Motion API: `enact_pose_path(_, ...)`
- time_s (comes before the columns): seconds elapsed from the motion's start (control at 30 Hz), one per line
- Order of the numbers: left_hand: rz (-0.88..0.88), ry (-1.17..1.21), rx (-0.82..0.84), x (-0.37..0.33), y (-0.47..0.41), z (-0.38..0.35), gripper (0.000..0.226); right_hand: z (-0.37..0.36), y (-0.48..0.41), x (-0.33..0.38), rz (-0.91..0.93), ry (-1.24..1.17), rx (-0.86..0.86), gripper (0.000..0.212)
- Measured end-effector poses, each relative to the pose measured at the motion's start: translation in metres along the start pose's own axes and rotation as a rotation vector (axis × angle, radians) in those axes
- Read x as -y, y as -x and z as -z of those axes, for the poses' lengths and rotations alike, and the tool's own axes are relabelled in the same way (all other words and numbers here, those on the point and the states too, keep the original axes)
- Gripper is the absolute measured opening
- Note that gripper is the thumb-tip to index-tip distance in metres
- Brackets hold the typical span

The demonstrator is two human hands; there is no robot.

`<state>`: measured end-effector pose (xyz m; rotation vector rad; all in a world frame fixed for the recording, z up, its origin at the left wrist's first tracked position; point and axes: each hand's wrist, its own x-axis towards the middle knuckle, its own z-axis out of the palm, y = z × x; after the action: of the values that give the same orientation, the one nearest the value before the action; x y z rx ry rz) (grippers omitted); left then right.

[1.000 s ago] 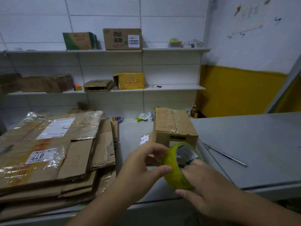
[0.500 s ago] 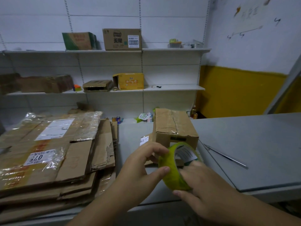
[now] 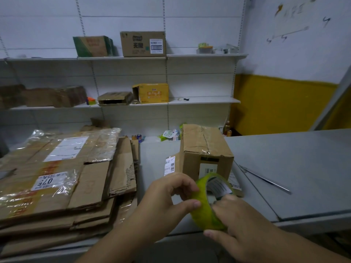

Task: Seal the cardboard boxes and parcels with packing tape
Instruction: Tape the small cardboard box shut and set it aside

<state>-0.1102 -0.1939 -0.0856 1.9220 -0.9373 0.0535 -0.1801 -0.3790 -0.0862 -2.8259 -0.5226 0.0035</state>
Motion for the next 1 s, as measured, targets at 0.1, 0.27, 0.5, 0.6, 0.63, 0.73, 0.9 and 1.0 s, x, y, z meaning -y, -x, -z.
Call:
enact_pose_path(0.1,0.004,-0.018,0.013,0.000,0.001,-0.004,0.023,-0.003,0.001,-0.002,-0.003,0.004,-0.019,0.035)
enact_pose_path(0.27,-0.038,-0.041,-0.017,0.000,0.000,-0.007,0.020,-0.002,0.001,-0.009,0.053,0.019,-0.094,0.052)
enact_pose_path(0.5,-0.143,0.041,-0.214,0.001,-0.003,0.000,0.033,0.014,-0.001,-0.006,0.114,0.004,-0.168,0.040)
enact_pose_path(0.6,-0.204,-0.057,-0.285,0.002,-0.001,-0.003,0.030,0.014,-0.002,-0.004,0.079,0.046,-0.104,0.053)
enact_pose_path(0.63,-0.212,-0.082,-0.298,0.002,-0.001,-0.003,0.029,0.014,-0.002,-0.004,0.076,0.050,-0.100,0.049)
enact_pose_path(0.73,-0.199,-0.140,-0.257,0.002,-0.002,0.001,0.020,0.014,-0.001,-0.002,0.073,0.052,-0.083,0.045)
enact_pose_path(0.9,-0.142,-0.258,-0.031,-0.003,-0.011,0.014,0.029,0.017,0.001,-0.003,0.063,0.046,-0.040,0.054)
enact_pose_path(1.0,-0.112,-0.288,0.085,-0.006,-0.014,0.016,0.027,0.020,0.003,-0.001,0.077,0.047,-0.010,0.035)
